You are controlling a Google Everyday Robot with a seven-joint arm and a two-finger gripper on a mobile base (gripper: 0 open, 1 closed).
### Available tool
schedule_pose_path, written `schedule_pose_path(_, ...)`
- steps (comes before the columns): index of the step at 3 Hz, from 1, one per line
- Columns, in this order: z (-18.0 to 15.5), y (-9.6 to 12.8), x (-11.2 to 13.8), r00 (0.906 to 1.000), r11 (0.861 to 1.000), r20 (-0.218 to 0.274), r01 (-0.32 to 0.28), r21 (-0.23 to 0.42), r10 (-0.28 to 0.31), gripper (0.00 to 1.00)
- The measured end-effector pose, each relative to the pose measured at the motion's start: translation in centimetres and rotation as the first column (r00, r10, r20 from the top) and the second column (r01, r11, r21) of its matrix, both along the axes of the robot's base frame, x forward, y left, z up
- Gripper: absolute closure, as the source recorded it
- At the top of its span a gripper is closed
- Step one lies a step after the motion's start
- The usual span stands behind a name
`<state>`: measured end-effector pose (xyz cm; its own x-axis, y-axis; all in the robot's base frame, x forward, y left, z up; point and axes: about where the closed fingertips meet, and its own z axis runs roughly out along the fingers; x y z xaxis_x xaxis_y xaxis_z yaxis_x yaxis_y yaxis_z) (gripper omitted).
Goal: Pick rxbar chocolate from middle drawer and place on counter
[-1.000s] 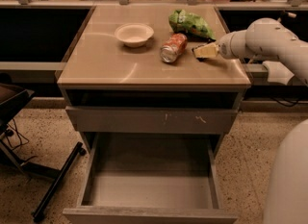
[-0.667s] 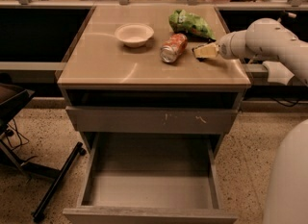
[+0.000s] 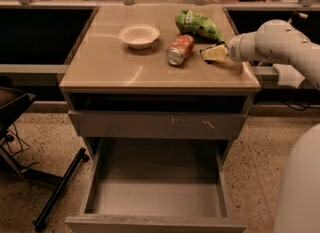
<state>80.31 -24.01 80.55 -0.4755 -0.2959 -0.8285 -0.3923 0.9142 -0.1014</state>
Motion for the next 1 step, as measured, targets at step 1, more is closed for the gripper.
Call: schedule_pose_path(1, 0.00, 0.00, 0.00, 1.0000, 1.000, 0.000, 0.000, 0.000, 0.000, 0.00)
